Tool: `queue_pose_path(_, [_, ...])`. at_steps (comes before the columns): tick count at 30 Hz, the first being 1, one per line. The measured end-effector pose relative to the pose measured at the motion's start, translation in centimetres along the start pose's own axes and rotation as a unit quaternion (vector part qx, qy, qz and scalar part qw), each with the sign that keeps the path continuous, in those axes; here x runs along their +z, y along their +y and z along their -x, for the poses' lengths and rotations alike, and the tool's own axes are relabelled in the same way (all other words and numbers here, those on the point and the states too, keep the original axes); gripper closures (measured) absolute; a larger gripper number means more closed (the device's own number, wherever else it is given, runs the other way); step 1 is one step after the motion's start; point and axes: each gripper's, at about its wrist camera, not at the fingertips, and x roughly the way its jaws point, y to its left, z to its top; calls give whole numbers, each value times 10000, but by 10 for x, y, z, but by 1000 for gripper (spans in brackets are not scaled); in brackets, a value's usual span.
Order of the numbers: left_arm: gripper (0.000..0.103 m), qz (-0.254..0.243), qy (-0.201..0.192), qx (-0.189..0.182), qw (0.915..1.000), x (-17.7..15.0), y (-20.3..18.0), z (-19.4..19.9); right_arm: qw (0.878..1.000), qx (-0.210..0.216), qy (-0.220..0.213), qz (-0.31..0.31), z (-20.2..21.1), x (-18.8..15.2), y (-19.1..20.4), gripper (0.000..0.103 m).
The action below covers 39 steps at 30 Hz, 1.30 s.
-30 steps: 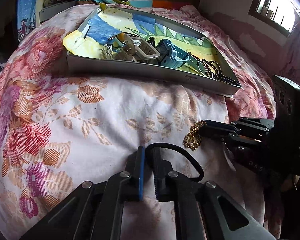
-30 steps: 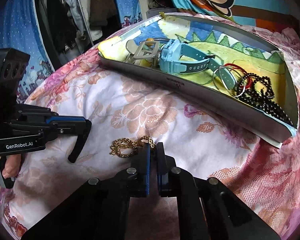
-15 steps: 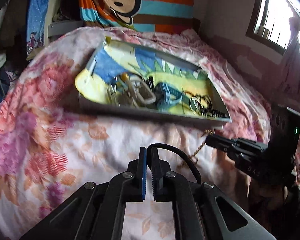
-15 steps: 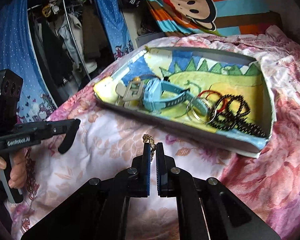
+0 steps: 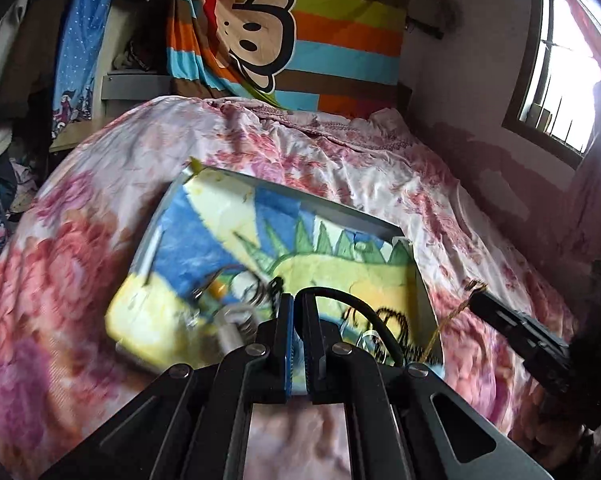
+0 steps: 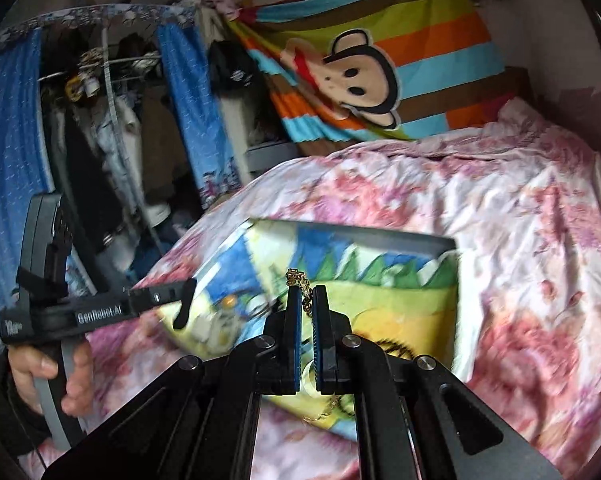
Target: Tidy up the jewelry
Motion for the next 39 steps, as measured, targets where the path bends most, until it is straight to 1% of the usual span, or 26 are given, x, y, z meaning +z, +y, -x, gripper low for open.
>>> queue_pose_path(3, [99, -111, 141, 14, 9998, 4, -12, -25, 9997, -194, 132, -89, -12, -6, -13, 98])
queue_pose_path(6, [99, -214, 421, 28, 9989, -1, -22, -52, 9986, -273, 411, -199, -25, -21, -25, 98])
queue_pose_path(7, [99, -245, 492, 34, 9985, -4, -26, -57, 9977, -302, 569, -209, -30, -29, -30, 98])
queue_pose_path(10, [98, -341, 709, 159, 9968, -15, -33, -74, 9953, -324, 880, -226, -37, -45, -38, 98])
queue_pose_path(13, [98, -325, 855, 256, 9955, -22, -35, -83, 9936, -333, 1053, -231, -37, -56, -42, 98])
queue_pose_path(17, [97, -360, 937, 329, 9944, -28, -39, -87, 9919, -409, 1157, -340, -36, -65, -50, 97])
queue_pose_path(18, [96, -383, 964, 332, 9941, -29, -40, -86, 9914, -433, 1174, -389, -34, -67, -51, 94])
queue_pose_path(19, [95, -404, 999, 333, 9936, -30, -42, -87, 9910, -448, 1180, -439, -33, -68, -53, 89])
queue_pose_path(20, [90, -424, 1035, 340, 9931, -30, -43, -87, 9909, -459, 1173, -473, -30, -69, -53, 85])
queue_pose_path(21, [79, -433, 1052, 356, 9929, -30, -43, -87, 9911, -467, 1143, -506, -27, -70, -54, 77])
queue_pose_path(22, [74, -420, 1048, 323, 9931, -31, -43, -84, 9914, -480, 1105, -519, -24, -70, -54, 70])
queue_pose_path(24, [57, -363, 1010, 200, 9940, -31, -44, -80, 9919, -515, 1035, -518, -18, -69, -51, 68])
queue_pose_path(25, [54, -339, 960, 165, 9947, -31, -44, -75, 9923, -540, 985, -522, -14, -69, -50, 68])
queue_pose_path(27, [42, -333, 829, 223, 9957, -32, -46, -63, 9930, -584, 878, -524, -5, -68, -47, 68])
queue_pose_path(29, [37, -338, 663, 258, 9969, -32, -46, -48, 9936, -656, 758, -517, 5, -67, -42, 64])
queue_pose_path(30, [33, -328, 587, 228, 9975, -32, -46, -40, 9940, -694, 669, -522, 12, -67, -39, 59])
queue_pose_path(31, [31, -312, 520, 233, 9979, -32, -45, -31, 9944, -717, 563, -530, 20, -66, -35, 54])
queue_pose_path(32, [27, -291, 452, 255, 9982, -32, -43, -24, 9948, -723, 485, -530, 26, -65, -32, 52])
queue_pose_path(34, [21, -250, 294, 289, 9988, -33, -40, -5, 9956, -728, 322, -500, 41, -65, -21, 42])
queue_pose_path(35, [17, -238, 236, 307, 9990, -34, -38, 3, 9958, -726, 257, -485, 47, -65, -16, 39])
queue_pose_path(37, [13, -211, 70, 352, 9991, -37, -34, 24, 9965, -685, 111, -455, 62, -66, -3, 26])
queue_pose_path(39, [7, -194, -61, 400, 9990, -40, -31, 41, 9970, -644, -3, -427, 74, -69, 8, 17])
